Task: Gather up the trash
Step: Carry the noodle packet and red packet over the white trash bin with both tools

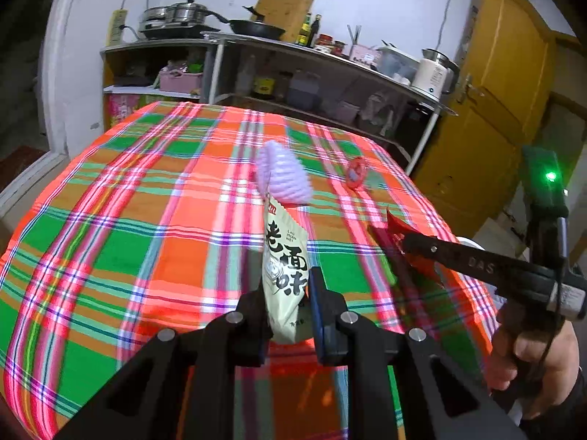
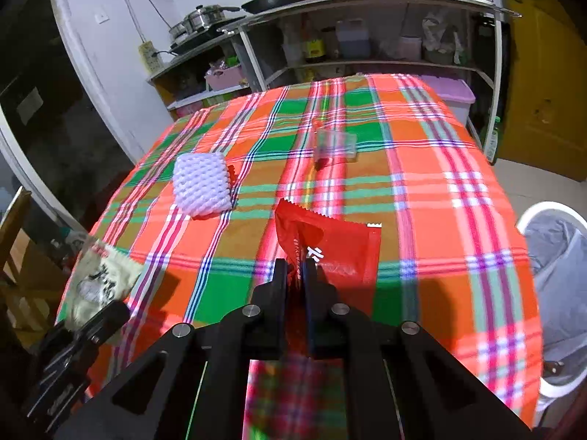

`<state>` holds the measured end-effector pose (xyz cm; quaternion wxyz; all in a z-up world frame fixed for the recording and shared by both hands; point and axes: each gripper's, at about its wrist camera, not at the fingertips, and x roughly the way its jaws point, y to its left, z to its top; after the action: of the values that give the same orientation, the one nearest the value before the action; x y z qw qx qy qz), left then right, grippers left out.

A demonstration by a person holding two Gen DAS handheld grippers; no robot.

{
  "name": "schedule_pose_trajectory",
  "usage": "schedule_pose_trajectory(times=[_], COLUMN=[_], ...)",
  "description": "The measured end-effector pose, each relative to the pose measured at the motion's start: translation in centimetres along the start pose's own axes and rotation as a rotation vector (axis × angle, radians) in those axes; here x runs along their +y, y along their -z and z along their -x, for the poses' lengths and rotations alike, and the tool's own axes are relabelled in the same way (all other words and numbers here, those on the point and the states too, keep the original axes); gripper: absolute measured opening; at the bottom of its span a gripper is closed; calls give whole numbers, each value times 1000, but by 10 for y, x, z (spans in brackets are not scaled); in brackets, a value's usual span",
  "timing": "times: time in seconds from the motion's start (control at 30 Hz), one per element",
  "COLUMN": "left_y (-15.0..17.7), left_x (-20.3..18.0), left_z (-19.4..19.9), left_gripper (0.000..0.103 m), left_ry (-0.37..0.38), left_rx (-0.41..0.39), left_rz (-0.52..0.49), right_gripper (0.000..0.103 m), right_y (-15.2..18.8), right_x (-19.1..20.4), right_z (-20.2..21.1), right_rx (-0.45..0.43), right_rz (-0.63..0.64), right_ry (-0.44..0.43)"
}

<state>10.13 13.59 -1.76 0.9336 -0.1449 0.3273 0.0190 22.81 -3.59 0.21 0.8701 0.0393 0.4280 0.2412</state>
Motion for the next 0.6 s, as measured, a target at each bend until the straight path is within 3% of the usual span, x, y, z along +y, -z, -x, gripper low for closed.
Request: schedule_pose_trajectory(times=[0.6], left_y=[-3], left_x=[-88], left_z=[-2], left_gripper=[19], left_ry=[92], left_rx=[21], left_rz=[-129], right_gripper=[8], right_y=[27], right_x=[-65], right_z=[86], right_rx=[-94], right_rz=[-72], right_ry=[0])
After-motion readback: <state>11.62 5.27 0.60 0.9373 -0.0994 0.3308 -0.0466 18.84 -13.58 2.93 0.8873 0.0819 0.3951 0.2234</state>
